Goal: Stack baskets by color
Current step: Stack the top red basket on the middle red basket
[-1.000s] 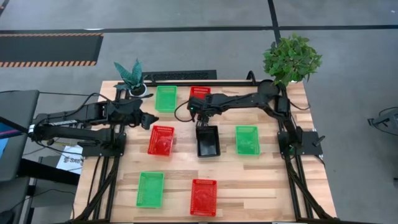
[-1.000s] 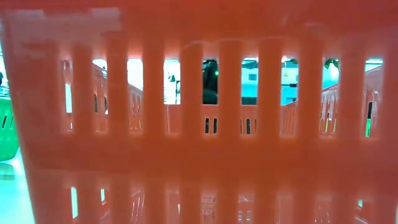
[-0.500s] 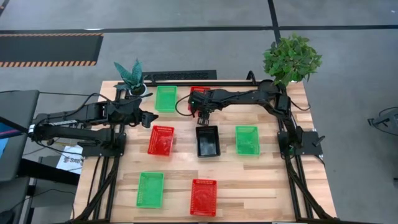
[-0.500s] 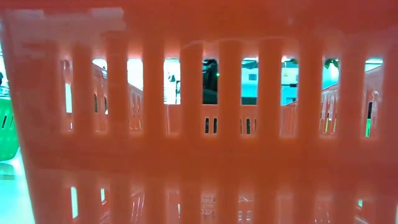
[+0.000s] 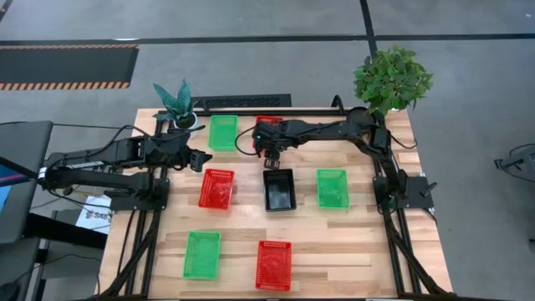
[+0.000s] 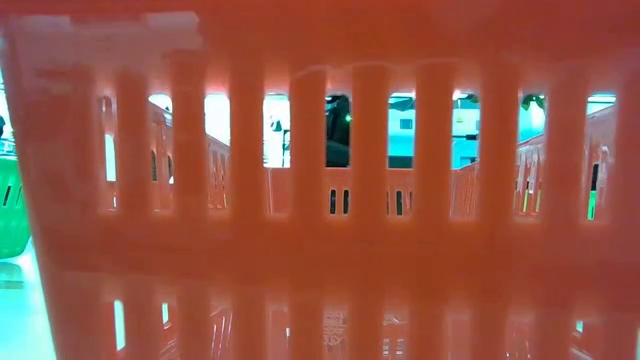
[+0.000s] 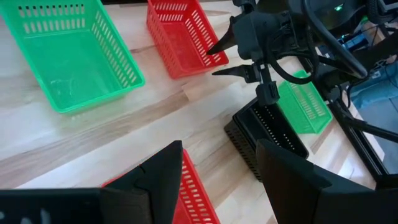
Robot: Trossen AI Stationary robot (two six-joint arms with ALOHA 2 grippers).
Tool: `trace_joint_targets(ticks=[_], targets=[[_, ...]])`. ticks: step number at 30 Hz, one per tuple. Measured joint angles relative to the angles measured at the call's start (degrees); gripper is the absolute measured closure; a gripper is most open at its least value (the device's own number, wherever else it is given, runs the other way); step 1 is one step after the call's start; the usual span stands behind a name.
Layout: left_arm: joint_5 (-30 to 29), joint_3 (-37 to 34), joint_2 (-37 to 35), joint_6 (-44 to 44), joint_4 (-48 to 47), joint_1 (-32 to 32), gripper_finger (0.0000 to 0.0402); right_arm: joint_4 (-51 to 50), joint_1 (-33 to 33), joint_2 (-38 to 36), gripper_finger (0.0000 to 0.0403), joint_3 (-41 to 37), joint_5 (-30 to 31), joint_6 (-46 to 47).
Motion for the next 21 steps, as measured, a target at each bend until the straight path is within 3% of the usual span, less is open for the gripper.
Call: trace_joint_targets(ticks=[21], targets=[[0.02,-0.02,0.0,0.61,-0.38,-0.02,0.0209,-0.44,-0.2,0.0,0.0223,-0.02,0.0,0.22]])
